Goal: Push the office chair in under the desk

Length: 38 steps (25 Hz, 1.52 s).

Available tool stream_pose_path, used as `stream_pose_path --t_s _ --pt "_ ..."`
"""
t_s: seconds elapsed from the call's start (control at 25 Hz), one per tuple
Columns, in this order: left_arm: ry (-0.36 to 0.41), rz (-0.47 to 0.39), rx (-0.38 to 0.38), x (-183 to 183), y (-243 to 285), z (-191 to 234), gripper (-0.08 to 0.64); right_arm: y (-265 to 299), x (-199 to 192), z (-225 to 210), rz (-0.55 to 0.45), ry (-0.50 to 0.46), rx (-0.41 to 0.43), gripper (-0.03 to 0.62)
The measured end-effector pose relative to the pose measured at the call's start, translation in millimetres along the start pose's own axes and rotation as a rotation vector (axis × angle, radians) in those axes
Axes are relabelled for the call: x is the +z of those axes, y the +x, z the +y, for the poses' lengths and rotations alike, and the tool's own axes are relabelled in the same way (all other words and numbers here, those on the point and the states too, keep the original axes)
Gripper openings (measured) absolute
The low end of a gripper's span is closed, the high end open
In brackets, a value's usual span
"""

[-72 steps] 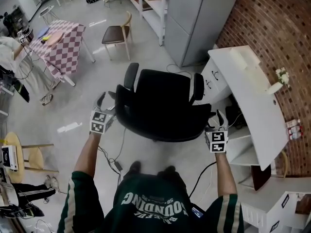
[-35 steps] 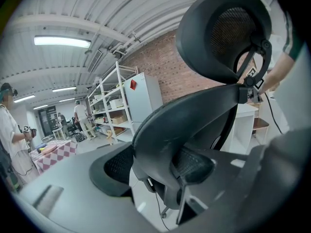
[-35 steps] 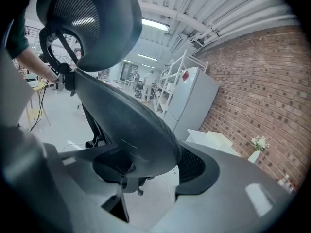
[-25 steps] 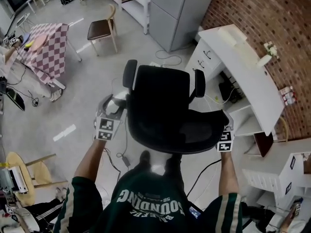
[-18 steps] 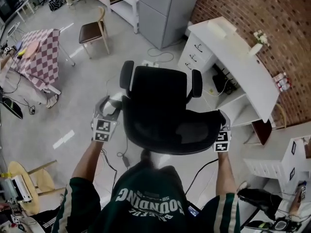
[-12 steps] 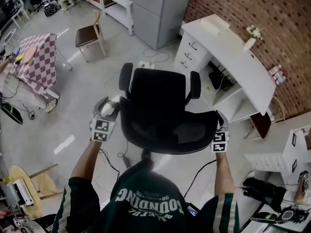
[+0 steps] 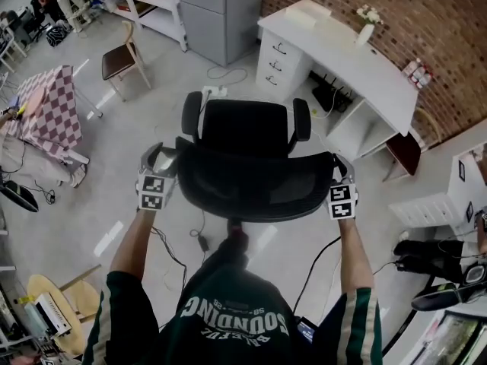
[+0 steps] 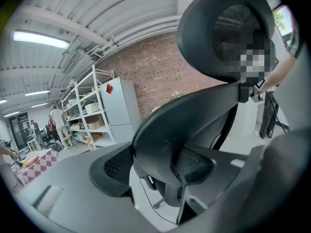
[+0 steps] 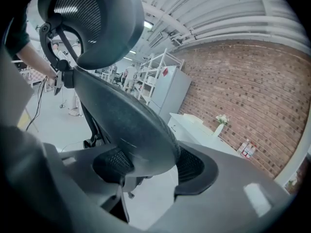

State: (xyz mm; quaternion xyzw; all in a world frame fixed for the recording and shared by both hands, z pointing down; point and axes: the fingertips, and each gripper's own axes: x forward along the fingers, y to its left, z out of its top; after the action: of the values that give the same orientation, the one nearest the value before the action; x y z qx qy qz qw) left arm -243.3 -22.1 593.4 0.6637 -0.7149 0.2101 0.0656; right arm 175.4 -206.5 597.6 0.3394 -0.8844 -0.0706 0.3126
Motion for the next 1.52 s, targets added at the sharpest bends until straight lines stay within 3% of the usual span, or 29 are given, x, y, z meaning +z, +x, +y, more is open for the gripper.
stream_pose_path --t_s 0.76,1.52 --pt "0.084 0.006 -0.173 -13.9 -41.5 -44.0 0.256 -118.8 -56.3 53.2 0.078 0.080 -0.138 0.258" --pt "0.168 -0.063 -0.390 -4.1 -6.8 3.0 0.256 -150.6 -38.3 133.7 0.142 0.206 -0.339 0.256"
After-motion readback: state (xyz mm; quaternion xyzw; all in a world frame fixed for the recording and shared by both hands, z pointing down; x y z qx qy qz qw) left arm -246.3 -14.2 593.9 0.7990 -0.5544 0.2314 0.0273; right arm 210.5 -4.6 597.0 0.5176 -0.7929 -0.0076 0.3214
